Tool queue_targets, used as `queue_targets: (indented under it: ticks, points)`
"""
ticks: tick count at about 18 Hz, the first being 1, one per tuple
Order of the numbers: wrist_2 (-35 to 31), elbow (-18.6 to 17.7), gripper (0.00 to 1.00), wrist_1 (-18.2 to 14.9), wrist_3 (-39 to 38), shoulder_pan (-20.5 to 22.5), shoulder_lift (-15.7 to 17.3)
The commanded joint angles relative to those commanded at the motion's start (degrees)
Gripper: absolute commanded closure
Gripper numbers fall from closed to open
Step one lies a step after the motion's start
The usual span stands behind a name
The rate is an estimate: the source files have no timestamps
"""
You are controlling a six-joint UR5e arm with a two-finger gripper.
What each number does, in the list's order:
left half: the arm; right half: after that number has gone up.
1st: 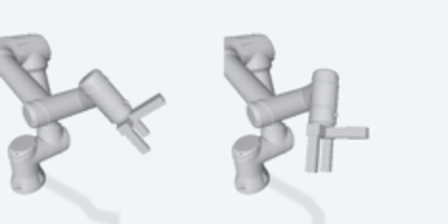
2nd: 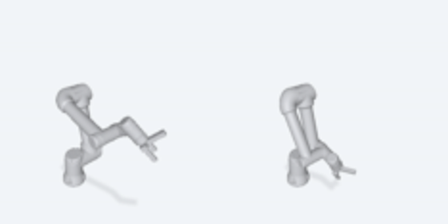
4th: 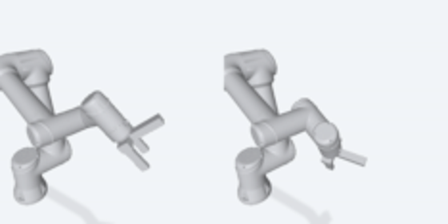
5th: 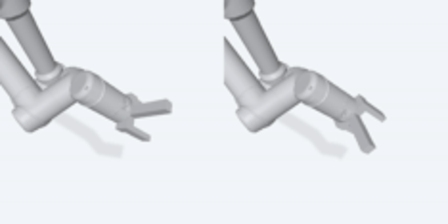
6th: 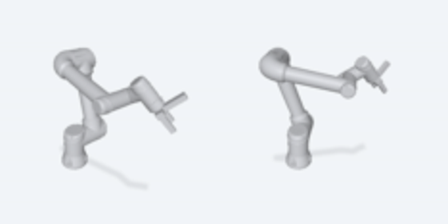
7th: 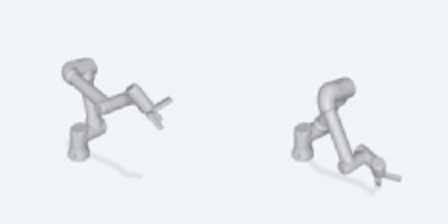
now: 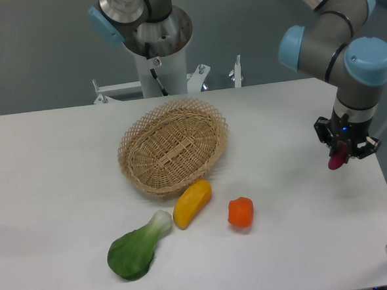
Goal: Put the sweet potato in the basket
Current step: 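Carry the held purple sweet potato over the wicker basket with the gripper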
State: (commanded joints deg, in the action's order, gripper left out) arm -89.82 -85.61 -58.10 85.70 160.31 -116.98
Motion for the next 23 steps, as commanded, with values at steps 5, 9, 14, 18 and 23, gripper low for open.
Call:
queue_targets:
  ticks: [5, 9, 14, 18, 23]
  points:
    - [0.0, 0.09, 0.62, -0.09, -2.28, -1.05, 0.09]
    - [0.09, 0.09, 0.62, -0.09, -4.83, -2.28, 0.09]
    - [0.09, -1.49, 0.62, -0.09, -8.96, -5.71, 0.96]
    - [0.26, -5.7, 0.62, 0.17, -10.99, -8.96, 4.38]
    - [0.7, -14.49, 0.61, 0.88, -11.34, -14.14, 10.89]
